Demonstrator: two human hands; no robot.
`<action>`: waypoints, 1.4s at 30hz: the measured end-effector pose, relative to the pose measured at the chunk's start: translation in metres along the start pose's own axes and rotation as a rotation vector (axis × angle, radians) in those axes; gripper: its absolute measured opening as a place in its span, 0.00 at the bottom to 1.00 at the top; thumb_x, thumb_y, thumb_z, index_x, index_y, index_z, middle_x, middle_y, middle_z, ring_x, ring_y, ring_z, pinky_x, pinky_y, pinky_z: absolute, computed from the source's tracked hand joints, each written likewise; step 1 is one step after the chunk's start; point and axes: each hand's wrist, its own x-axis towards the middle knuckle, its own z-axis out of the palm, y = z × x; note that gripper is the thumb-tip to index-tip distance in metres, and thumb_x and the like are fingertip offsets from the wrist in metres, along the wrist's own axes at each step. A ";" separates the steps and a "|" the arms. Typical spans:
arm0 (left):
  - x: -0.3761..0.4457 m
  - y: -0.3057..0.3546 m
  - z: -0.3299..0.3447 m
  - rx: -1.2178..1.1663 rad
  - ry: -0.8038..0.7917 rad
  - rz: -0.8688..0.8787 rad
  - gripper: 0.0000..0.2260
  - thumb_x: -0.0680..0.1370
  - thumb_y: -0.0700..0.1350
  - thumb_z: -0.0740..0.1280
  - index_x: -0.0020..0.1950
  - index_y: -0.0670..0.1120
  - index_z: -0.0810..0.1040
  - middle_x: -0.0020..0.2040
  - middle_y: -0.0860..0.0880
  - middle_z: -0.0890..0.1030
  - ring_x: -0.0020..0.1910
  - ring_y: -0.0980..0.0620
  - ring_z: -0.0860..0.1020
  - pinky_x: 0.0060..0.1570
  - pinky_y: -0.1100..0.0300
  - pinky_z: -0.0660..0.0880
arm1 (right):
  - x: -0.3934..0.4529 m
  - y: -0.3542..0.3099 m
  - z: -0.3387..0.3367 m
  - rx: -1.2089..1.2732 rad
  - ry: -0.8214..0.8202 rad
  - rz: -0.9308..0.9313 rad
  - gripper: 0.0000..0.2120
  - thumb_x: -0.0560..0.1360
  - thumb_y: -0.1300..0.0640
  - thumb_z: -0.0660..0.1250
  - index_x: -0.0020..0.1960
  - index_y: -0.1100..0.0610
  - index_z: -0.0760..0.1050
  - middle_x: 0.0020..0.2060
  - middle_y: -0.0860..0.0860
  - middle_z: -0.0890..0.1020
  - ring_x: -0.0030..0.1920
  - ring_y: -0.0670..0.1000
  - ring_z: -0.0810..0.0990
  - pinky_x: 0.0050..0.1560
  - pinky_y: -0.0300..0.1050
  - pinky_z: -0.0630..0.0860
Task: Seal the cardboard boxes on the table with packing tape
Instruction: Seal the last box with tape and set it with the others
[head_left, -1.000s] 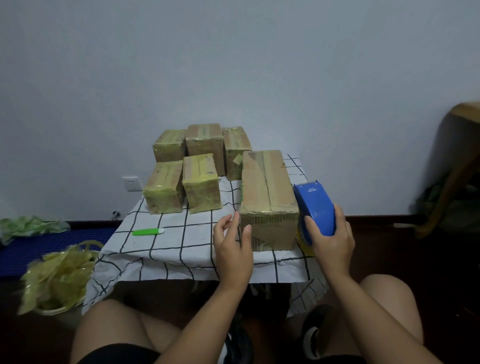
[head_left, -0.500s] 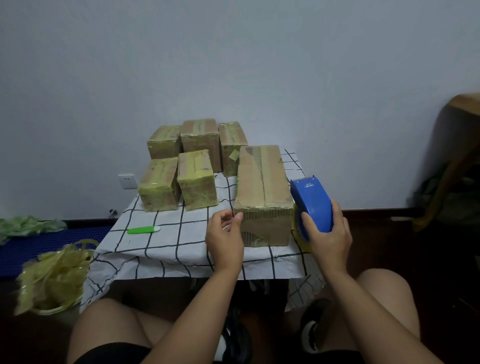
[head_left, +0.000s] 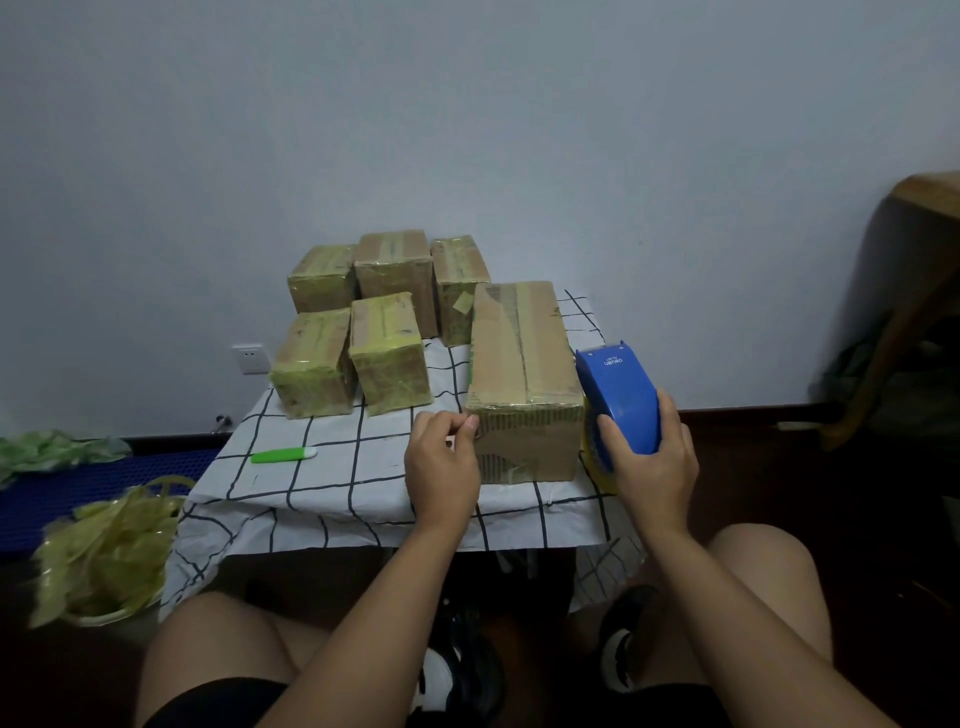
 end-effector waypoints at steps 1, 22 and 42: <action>0.000 0.001 -0.001 -0.017 -0.011 -0.001 0.05 0.78 0.40 0.70 0.42 0.44 0.80 0.43 0.51 0.76 0.40 0.59 0.74 0.38 0.75 0.68 | 0.000 0.000 0.000 0.000 0.000 0.000 0.34 0.73 0.45 0.74 0.76 0.48 0.65 0.55 0.51 0.72 0.51 0.49 0.74 0.51 0.47 0.74; 0.009 0.003 -0.007 0.050 -0.101 0.045 0.13 0.81 0.44 0.66 0.65 0.48 0.79 0.53 0.55 0.75 0.43 0.66 0.74 0.39 0.80 0.65 | 0.000 0.001 0.000 -0.016 0.006 -0.021 0.33 0.73 0.45 0.74 0.74 0.49 0.67 0.54 0.51 0.73 0.50 0.50 0.74 0.48 0.47 0.73; 0.007 0.003 0.001 0.101 -0.003 0.082 0.08 0.79 0.41 0.69 0.56 0.43 0.84 0.44 0.55 0.76 0.43 0.55 0.74 0.39 0.60 0.71 | -0.003 -0.001 -0.001 -0.010 0.018 0.001 0.34 0.73 0.47 0.74 0.76 0.50 0.66 0.55 0.51 0.73 0.51 0.49 0.73 0.49 0.44 0.69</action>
